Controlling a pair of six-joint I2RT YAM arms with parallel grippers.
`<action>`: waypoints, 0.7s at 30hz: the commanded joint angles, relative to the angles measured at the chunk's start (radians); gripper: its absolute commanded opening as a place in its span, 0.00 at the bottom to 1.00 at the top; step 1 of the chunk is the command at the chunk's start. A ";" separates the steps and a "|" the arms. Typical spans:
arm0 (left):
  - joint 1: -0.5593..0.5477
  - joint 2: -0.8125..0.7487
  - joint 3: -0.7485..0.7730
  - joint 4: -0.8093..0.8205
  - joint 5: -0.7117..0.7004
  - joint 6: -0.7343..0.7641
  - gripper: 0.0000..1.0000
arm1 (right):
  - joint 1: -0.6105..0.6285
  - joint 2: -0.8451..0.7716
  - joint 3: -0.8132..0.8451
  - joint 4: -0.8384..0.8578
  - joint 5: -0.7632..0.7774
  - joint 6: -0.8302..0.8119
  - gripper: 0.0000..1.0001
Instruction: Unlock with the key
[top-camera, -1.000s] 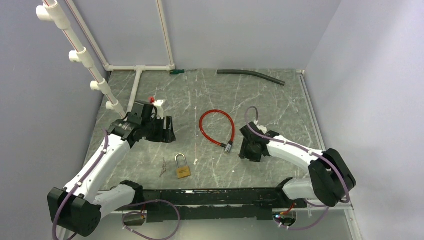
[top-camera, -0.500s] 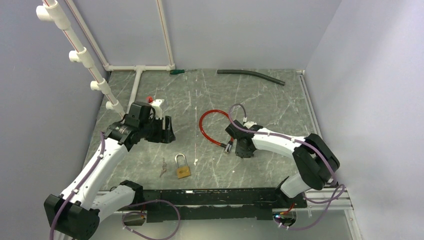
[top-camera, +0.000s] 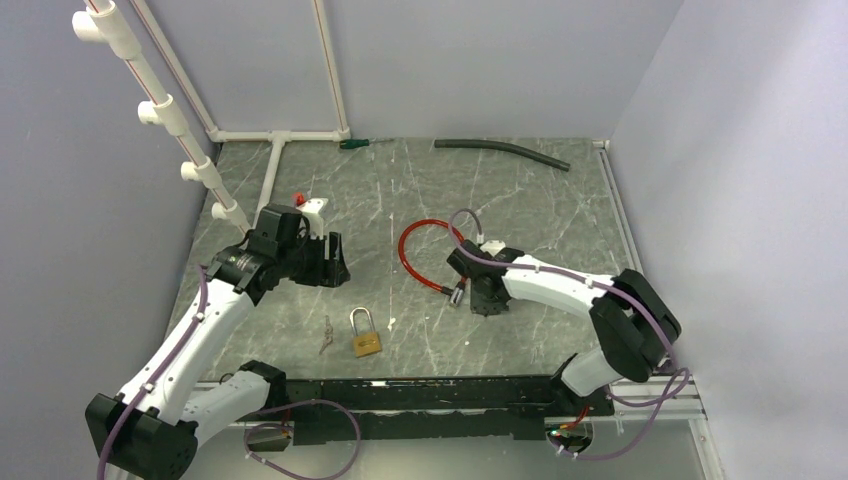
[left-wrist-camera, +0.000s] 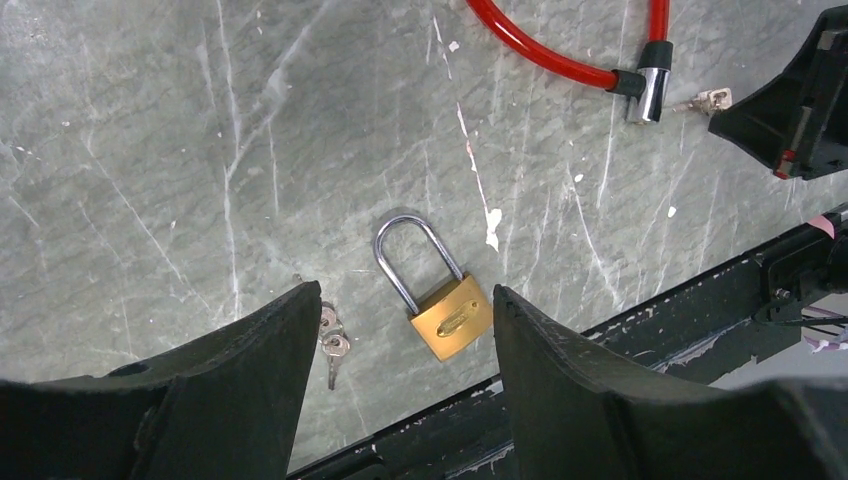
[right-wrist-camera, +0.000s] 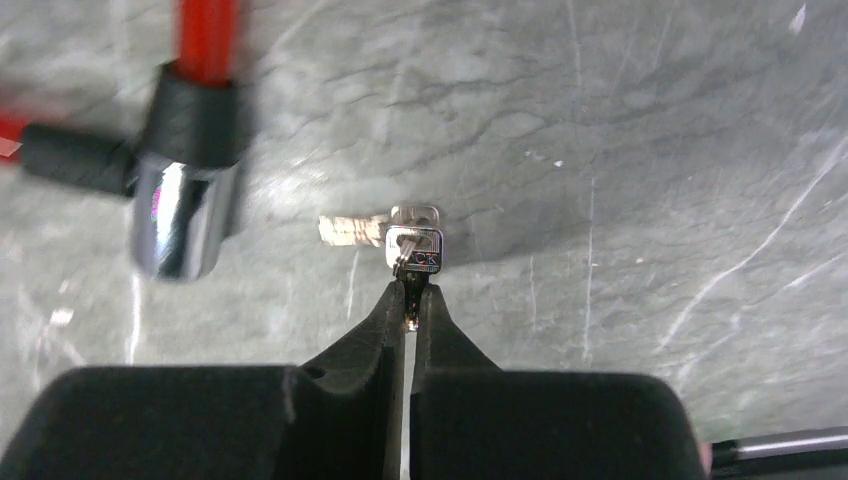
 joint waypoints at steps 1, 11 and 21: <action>-0.005 -0.025 0.011 0.021 0.040 0.001 0.68 | 0.036 -0.125 0.107 -0.058 -0.027 -0.266 0.00; -0.024 0.003 -0.005 0.256 0.391 -0.121 0.69 | 0.116 -0.466 0.167 0.114 -0.288 -0.603 0.00; -0.197 0.128 -0.015 0.613 0.630 -0.260 0.62 | 0.354 -0.497 0.160 0.177 -0.342 -0.765 0.00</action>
